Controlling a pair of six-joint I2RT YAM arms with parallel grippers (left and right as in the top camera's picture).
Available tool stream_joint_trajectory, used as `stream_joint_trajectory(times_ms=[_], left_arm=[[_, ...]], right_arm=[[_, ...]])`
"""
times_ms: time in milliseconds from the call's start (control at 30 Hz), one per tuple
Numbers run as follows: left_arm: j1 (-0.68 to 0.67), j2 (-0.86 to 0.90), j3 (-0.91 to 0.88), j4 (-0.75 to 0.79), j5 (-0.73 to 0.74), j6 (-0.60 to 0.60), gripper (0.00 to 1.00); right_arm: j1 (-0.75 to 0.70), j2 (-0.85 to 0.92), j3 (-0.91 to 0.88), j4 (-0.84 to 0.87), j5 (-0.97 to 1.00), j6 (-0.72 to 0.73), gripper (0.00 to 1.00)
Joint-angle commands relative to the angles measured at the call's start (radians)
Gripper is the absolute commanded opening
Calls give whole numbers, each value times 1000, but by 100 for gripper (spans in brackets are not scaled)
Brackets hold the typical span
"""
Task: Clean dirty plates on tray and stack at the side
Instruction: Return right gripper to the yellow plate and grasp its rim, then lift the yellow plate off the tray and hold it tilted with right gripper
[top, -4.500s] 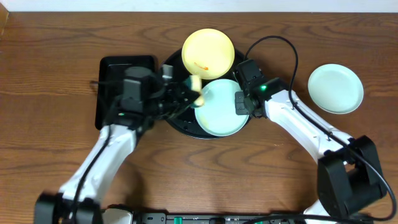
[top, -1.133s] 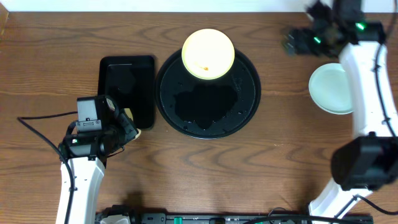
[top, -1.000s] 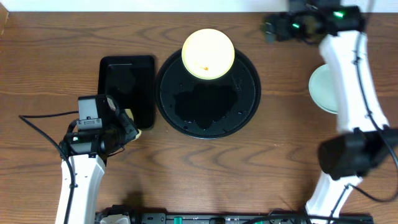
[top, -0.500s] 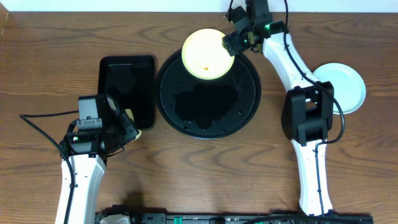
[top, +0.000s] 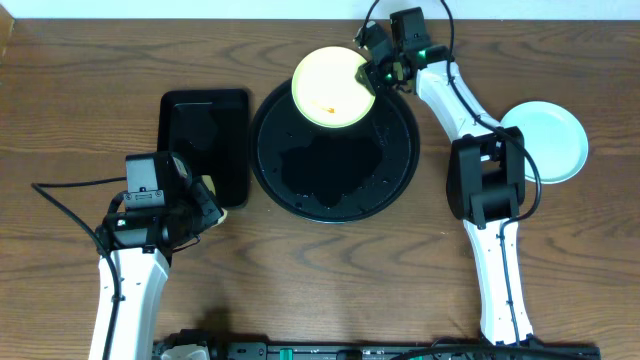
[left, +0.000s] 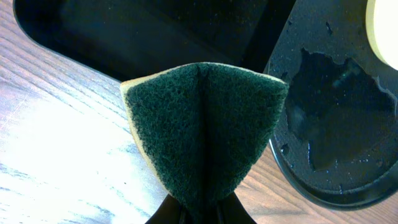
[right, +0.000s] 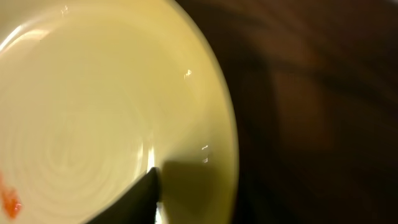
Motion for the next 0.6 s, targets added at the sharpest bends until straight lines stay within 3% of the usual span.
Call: stream_joint_trajectory(times_ms=[0,100,400,567], left_arm=[[4,4,10,-4,-13,10,9],[4,4,10,-4,-13,10,9],[4,4,10,-8,-13,10,9],[4,4,9,-19,-13,10,9]], right_arm=[[3,8,5,16,8,-2,20],[4,7,6,19,8,-1,1],[-8,-108,6,-97,8,122,1],[-11,-219,6,-264,9,232,1]])
